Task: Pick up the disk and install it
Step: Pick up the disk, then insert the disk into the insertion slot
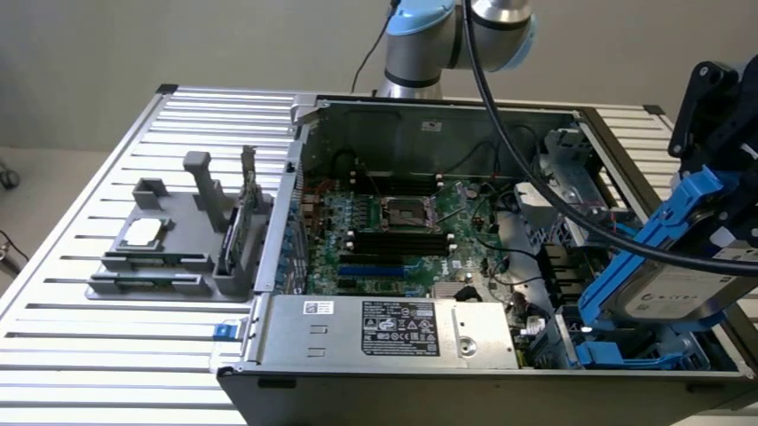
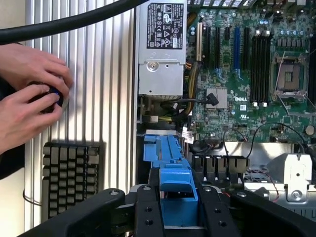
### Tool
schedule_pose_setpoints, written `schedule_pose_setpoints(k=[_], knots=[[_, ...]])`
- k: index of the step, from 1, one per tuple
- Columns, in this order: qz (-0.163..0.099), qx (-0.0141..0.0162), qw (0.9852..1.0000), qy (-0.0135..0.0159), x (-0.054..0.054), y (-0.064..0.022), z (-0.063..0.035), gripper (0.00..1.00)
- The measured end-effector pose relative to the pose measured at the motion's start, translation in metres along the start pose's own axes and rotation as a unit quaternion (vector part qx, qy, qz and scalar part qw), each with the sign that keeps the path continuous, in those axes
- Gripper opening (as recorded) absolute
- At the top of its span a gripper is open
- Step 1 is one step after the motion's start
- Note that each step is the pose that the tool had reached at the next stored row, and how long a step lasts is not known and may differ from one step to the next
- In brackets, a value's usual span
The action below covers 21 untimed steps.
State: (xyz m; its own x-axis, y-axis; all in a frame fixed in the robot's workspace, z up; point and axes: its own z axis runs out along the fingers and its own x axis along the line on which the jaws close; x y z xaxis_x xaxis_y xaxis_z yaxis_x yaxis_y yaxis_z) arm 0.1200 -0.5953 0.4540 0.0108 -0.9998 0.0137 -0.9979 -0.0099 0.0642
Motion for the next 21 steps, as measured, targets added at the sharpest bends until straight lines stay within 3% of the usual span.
schedule_pose_setpoints(k=[5, 21], knots=[[0.0, 0.0034, 1.0, -0.0005, 0.0, -0.0006, 0.0062, 0.32], [0.003, 0.0041, 1.0, -0.0008, -0.006, -0.0012, 0.0155, 0.32]])
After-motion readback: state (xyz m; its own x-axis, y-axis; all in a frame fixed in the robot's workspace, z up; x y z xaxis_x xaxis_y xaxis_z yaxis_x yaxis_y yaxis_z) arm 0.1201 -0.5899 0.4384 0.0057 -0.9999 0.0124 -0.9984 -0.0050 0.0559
